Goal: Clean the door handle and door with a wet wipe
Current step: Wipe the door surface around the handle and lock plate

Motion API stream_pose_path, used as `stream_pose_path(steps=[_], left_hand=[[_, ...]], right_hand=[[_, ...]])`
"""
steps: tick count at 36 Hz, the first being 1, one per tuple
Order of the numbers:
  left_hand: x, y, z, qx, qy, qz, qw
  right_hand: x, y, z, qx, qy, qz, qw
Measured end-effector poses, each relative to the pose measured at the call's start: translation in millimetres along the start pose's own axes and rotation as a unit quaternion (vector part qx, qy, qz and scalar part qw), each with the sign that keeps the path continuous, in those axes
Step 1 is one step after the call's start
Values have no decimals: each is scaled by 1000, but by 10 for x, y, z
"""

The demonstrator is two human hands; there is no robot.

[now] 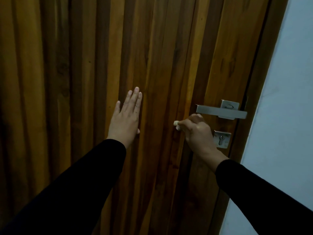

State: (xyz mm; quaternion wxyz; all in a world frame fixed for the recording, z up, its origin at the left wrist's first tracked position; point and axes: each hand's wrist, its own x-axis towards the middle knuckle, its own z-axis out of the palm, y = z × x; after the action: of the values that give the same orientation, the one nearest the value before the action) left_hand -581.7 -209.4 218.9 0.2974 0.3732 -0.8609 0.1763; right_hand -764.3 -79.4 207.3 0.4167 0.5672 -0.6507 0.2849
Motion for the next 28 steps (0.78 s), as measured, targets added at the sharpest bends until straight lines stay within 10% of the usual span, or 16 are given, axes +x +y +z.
stream_pose_path(steps=[18, 28], left_hand=[[0, -3, -2, 7, -7, 7, 1000], [-4, -11, -2, 4, -5, 9, 1000]], right_hand=[[-431, 106, 131, -40, -141, -225, 963], [-504, 313, -11, -31, -84, -164, 982]])
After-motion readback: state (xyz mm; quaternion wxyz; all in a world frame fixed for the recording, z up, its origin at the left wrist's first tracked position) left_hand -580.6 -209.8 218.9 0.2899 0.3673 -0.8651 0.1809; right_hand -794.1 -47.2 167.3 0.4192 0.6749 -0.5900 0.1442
